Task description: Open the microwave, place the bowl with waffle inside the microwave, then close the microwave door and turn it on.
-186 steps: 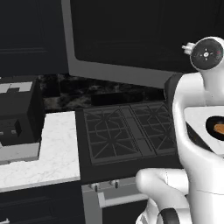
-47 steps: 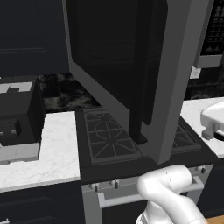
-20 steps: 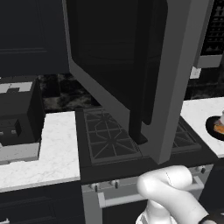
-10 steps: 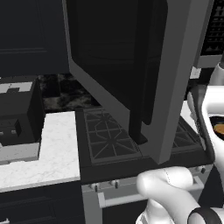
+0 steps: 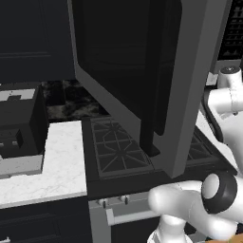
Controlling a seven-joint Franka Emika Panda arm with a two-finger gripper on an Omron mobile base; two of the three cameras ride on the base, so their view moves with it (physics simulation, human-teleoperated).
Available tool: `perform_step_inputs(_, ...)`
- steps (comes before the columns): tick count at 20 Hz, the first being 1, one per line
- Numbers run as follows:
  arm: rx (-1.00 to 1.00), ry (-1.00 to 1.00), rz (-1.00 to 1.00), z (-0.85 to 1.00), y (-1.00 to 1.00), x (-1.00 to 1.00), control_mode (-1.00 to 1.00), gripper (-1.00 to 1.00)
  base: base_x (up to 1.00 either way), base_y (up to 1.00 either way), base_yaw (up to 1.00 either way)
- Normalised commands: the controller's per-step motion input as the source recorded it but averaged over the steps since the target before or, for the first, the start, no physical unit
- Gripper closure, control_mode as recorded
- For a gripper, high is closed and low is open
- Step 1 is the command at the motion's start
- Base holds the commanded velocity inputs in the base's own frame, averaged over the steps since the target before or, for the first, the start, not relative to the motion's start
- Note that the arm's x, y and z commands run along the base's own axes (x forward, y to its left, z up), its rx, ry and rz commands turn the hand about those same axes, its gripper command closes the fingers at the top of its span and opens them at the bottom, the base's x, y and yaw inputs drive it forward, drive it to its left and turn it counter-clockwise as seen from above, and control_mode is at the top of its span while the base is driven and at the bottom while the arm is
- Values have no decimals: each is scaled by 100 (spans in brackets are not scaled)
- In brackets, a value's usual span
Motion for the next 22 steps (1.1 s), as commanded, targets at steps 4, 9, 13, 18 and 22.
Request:
perform_step_inputs(4, 3, 27, 0, -25, -98, 88, -100, -100, 0, 0, 0)
perform_step_inputs(9, 20, 23, 0, -46, -100, 89, -100, -100, 0, 0, 0)
perform_step_inputs(13, 34, 6, 0, -37, -80, 44, -100, -100, 0, 0, 0)
perform_step_inputs(18, 7, 0, -1, -22, -13, 3, -100, -100, 0, 0, 0)
perform_step_inputs(22, 0, -2, -4, -18, 0, 0, -100, -100, 0, 0, 0)
